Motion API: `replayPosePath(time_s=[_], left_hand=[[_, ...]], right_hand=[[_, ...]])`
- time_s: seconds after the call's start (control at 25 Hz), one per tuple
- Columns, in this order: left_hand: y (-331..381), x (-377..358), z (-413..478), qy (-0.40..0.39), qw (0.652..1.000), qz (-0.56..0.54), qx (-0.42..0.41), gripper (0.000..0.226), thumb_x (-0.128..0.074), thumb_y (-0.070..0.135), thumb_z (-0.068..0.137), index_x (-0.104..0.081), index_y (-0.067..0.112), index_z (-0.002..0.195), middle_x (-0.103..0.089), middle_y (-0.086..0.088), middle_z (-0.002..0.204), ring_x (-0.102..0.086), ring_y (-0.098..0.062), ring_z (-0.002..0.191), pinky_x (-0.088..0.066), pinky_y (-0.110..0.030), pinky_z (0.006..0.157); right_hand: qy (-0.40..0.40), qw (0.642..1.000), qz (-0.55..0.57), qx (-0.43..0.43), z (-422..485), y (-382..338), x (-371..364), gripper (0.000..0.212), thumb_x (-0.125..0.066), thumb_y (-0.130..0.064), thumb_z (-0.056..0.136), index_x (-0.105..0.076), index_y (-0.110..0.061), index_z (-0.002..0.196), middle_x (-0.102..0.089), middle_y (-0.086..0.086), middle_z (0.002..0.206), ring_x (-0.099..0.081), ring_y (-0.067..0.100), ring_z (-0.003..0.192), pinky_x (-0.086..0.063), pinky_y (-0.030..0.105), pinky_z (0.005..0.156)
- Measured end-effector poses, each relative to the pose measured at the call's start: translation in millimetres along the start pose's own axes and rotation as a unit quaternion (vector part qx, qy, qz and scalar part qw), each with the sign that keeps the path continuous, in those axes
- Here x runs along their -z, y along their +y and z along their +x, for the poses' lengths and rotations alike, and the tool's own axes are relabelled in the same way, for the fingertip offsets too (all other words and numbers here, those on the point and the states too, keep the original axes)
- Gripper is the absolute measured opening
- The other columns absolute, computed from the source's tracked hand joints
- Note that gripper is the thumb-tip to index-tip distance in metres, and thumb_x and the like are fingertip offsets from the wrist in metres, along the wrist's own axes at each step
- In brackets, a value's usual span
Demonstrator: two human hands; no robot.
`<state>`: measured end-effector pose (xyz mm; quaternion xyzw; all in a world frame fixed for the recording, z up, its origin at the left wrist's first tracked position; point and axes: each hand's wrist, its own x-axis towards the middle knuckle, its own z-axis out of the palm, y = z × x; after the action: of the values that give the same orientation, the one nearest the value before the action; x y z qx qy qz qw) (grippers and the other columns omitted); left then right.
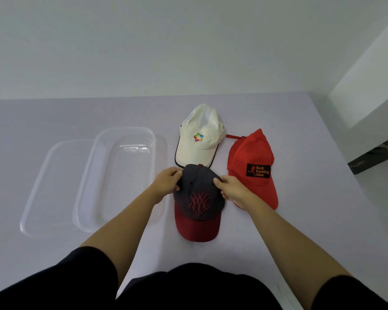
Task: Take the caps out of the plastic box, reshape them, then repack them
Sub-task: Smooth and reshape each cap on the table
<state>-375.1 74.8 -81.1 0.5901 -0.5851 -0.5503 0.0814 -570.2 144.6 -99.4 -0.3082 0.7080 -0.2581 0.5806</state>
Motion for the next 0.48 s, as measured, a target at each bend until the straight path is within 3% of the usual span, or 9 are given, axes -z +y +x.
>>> replayPosePath(time_s=[0.08,0.16,0.24,0.36,0.48], left_hand=[[-0.9,-0.4,-1.8,-0.004,0.999,-0.040,0.002,0.026,-0.040,0.033,0.099,-0.055,0.014,0.111,-0.054,-0.003,0.072,-0.048,-0.009,0.051,-0.038,-0.020,0.051],[1.3,-0.5,-5.1,-0.068,0.995,-0.076,0.015,0.025,-0.043,0.039,0.097,-0.057,0.018,0.101,-0.052,-0.003,0.063,-0.045,-0.007,0.043,-0.033,-0.020,0.047],[2.6,-2.9,-5.1,-0.096,0.992,-0.084,0.010,0.023,-0.047,0.040,0.095,-0.060,0.021,0.099,-0.056,-0.002,0.067,-0.050,-0.005,0.042,-0.031,-0.020,0.048],[-0.1,-2.0,-0.7,-0.007,0.996,-0.091,-0.001,0.032,-0.053,0.042,0.092,-0.056,0.019,0.113,-0.060,0.003,0.101,-0.059,-0.009,0.062,-0.039,-0.020,0.053],[-3.5,1.4,1.6,0.008,0.998,-0.051,-0.026,0.025,-0.056,0.040,0.090,-0.060,0.020,0.104,-0.062,0.004,0.096,-0.057,-0.011,0.062,-0.043,-0.020,0.055]], right_hand=[[-0.007,0.999,0.037,0.000,0.6,1.3,1.0,0.017,-0.051,-0.026,0.094,-0.052,-0.009,0.097,-0.042,-0.001,0.069,-0.040,0.007,0.057,-0.038,0.019,0.053],[-0.013,0.998,0.061,0.000,-1.2,0.4,1.2,0.012,-0.052,-0.025,0.094,-0.051,-0.012,0.094,-0.048,-0.003,0.073,-0.045,0.005,0.058,-0.040,0.017,0.052],[-0.022,0.997,0.078,0.006,-1.7,0.9,2.4,0.010,-0.053,-0.024,0.094,-0.051,-0.014,0.092,-0.050,-0.003,0.074,-0.046,0.005,0.058,-0.040,0.018,0.052],[-0.013,0.996,0.082,0.020,-1.8,6.3,8.2,0.010,-0.057,-0.023,0.091,-0.051,-0.015,0.094,-0.048,-0.001,0.072,-0.042,0.007,0.057,-0.039,0.020,0.053],[0.004,0.997,0.059,0.041,2.0,11.8,13.0,0.014,-0.060,-0.022,0.090,-0.050,-0.015,0.097,-0.050,-0.001,0.073,-0.042,0.008,0.057,-0.039,0.021,0.053]])
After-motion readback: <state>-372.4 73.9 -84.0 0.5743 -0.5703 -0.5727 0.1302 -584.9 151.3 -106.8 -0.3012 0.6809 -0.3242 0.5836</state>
